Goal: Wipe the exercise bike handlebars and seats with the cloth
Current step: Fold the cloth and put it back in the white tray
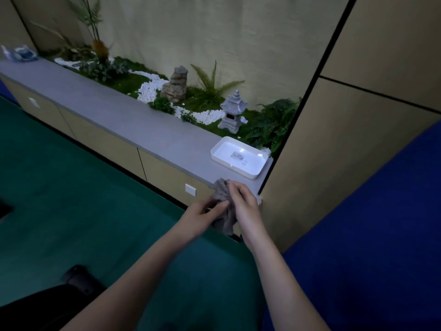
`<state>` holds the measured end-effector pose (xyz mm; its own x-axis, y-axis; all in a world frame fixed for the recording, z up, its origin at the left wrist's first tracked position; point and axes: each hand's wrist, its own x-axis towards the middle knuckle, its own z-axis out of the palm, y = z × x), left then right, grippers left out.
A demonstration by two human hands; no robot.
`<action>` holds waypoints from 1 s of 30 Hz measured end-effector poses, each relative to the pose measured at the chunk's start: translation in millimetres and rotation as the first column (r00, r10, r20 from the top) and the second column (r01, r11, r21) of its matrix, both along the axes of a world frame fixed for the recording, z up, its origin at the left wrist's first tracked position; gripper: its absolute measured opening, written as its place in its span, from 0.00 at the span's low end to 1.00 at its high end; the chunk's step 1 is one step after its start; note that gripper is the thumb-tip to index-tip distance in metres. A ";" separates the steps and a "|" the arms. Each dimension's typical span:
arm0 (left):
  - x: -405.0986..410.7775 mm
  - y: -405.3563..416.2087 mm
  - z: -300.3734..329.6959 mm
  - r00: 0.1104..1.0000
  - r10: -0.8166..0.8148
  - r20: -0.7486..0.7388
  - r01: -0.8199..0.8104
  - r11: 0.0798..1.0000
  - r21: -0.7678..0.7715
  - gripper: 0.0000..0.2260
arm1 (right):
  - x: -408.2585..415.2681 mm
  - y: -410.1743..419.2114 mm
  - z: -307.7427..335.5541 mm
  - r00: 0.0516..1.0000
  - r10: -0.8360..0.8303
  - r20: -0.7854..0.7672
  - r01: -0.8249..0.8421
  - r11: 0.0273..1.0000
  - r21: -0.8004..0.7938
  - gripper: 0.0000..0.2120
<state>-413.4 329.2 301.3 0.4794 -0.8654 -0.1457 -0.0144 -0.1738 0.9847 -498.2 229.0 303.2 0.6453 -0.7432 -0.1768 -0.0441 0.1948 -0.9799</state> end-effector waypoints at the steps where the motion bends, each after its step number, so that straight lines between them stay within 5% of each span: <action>1: 7.0 -7.8 -0.4 1.000 0.006 -0.016 -0.006 1.000 0.000 0.12 | 8.1 -9.1 0.3 1.000 0.018 0.016 -0.019 0.999 0.043 0.12; 4: 33.1 -30.3 -6.1 0.999 0.017 -0.048 -0.016 1.000 0.011 0.18 | 33.7 -35.0 -0.9 0.998 0.038 0.059 -0.044 0.994 0.102 0.13; 13: 146.3 -108.8 -8.4 0.989 -0.086 -0.119 0.081 0.996 -0.046 0.10 | 124.4 -122.9 -3.9 1.000 0.004 0.008 -0.003 0.991 -0.132 0.11; 21: 232.0 -184.8 -7.3 0.984 -0.152 -0.092 0.151 0.988 -0.011 0.09 | 194.4 -184.1 -14.2 0.986 -0.164 -0.001 0.163 0.983 -0.082 0.06; 26: 254.8 -224.7 -10.9 0.992 -0.116 -0.052 0.118 0.992 0.037 0.11 | 215.3 -203.6 -31.7 0.980 -0.123 -0.157 0.110 0.990 -0.090 0.22; 30: 276.1 -254.9 -20.3 0.993 -0.100 0.064 0.093 0.991 0.099 0.12 | 235.0 -235.3 -38.1 0.963 -0.209 -0.169 0.217 0.975 0.035 0.08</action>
